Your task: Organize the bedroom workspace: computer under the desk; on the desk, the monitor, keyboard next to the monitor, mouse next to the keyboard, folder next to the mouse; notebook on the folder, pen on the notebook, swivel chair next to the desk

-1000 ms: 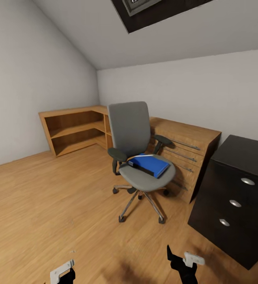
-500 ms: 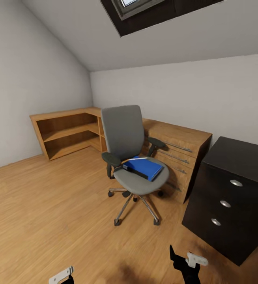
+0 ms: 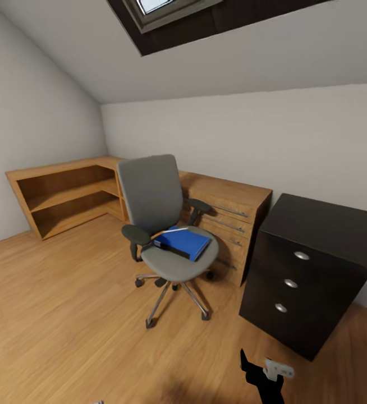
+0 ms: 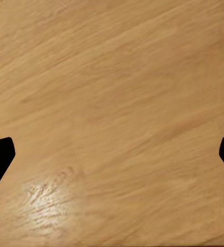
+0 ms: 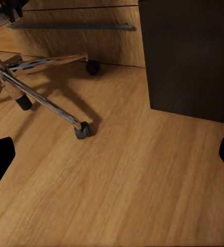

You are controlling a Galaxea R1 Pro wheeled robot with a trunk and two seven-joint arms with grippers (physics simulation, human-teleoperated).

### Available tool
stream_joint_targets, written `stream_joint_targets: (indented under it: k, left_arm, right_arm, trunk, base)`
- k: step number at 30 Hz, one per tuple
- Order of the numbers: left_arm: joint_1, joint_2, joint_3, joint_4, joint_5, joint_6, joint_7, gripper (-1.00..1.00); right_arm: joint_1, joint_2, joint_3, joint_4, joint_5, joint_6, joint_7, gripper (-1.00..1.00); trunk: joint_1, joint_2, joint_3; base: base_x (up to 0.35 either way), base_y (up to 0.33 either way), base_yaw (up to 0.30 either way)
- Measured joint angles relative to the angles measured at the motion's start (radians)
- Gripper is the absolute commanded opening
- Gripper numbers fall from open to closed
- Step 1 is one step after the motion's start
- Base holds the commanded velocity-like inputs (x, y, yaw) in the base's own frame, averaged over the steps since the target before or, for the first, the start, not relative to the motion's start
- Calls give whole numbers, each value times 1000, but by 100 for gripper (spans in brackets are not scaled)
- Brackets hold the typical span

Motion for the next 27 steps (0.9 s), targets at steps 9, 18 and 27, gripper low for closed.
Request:
stream_joint_targets:
  k: [9,18,27]
  left_arm:
    - [0,21,-2,108,-2,-102,-2,100]
    - [0,28,-3,127,-2,-116,-3,100]
    - [0,28,-2,128,1,-111,-62,100]
  right_arm:
    - [6,8,0,3,1,6,0,100]
    - [10,10,2,2,1,40,0,100]
    - [10,12,2,2,1,49,0,100]
  trunk:
    - [-34,63,28]
    - [-68,126,56]
    - [-103,189,85]
  base:
    - [-6,0,-271]
    - [-219,52,-295]
    - [-261,126,-298]
